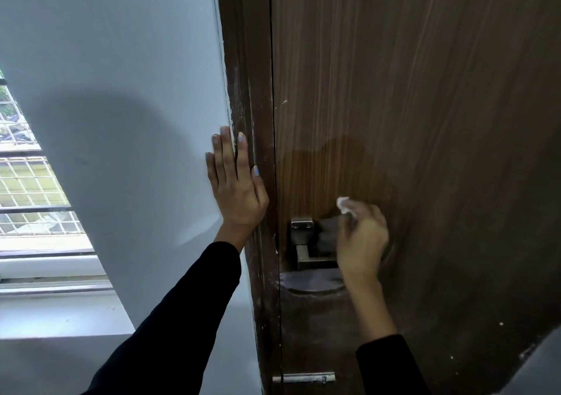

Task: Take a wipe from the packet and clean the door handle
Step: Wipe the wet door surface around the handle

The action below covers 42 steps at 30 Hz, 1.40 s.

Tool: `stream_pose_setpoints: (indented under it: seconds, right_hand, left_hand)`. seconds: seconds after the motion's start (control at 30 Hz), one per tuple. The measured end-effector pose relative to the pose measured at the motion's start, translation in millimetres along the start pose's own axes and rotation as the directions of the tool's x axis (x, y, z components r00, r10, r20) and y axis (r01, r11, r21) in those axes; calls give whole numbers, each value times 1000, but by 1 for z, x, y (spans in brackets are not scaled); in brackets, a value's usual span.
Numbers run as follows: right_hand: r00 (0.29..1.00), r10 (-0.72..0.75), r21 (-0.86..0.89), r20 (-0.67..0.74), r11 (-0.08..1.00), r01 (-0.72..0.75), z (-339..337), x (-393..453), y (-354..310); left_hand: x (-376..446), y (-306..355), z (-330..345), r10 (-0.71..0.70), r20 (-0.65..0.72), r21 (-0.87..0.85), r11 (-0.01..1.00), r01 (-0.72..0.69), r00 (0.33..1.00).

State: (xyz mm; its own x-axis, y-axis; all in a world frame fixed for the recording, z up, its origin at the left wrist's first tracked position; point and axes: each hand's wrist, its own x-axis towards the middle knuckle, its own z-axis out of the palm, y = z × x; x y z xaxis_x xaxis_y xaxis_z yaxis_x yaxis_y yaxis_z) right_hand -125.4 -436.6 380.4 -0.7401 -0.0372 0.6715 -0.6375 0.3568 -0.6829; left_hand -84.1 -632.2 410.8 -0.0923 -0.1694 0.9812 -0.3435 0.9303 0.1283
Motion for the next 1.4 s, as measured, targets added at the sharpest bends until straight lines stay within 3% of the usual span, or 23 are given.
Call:
stream_pose_setpoints:
  seconds: [0.07, 0.2, 0.4, 0.47, 0.53, 0.6, 0.73, 0.83, 1.0, 1.07, 1.13, 1.23, 1.3, 1.4]
  right_hand:
    - [994, 41, 113, -104, 993, -29, -3, 1, -1]
    - [989, -10, 119, -150, 992, 28, 9, -2, -4]
    - [977, -184, -15, 108, 982, 186, 25, -27, 12]
    - [993, -102, -25, 56, 994, 104, 20, -25, 24]
    - [998, -5, 73, -67, 997, 10, 15, -18, 27]
    - [990, 9, 145, -142, 989, 12, 15, -12, 22]
    - [993, -115, 74, 18, 991, 114, 25, -22, 11]
    - [989, -119, 8, 87, 993, 119, 21, -31, 21]
    - [983, 68, 124, -169, 991, -47, 8, -12, 28]
    - [976, 68, 164, -207, 986, -34, 14, -9, 20]
    - [990, -2, 173, -142, 985, 27, 22, -15, 11]
    - [994, -104, 41, 43, 994, 102, 27, -29, 15]
    - [999, -32, 6, 7, 999, 32, 20, -30, 25]
    - [974, 149, 69, -171, 988, -139, 5, -17, 31]
  left_hand:
    - [0, 0, 0, -2, 1, 0, 1000, 2, 1000]
    - [0, 1, 0, -9, -7, 3, 1000, 9, 1000]
    - [0, 2, -1, -10, -3, 1, 1000, 10, 1000]
    - [0, 2, -1, -11, -3, 0, 1000, 11, 1000]
    - [1, 3, -1, -13, -9, 5, 1000, 14, 1000]
    - [0, 3, -1, -17, -10, 4, 1000, 17, 1000]
    - [0, 3, -1, -18, -15, 11, 1000, 19, 1000]
    - [0, 4, -1, -17, -18, 2, 1000, 17, 1000]
    - [0, 4, -2, -11, -19, 0, 1000, 11, 1000]
    - [0, 4, -1, -13, -16, 6, 1000, 13, 1000]
    - [0, 3, -1, -10, -18, 11, 1000, 10, 1000]
    - [0, 2, -1, -2, -26, 9, 1000, 3, 1000]
    - [0, 2, 0, -3, -29, 17, 1000, 3, 1000]
    - [-1, 4, 0, -6, -28, 18, 1000, 7, 1000]
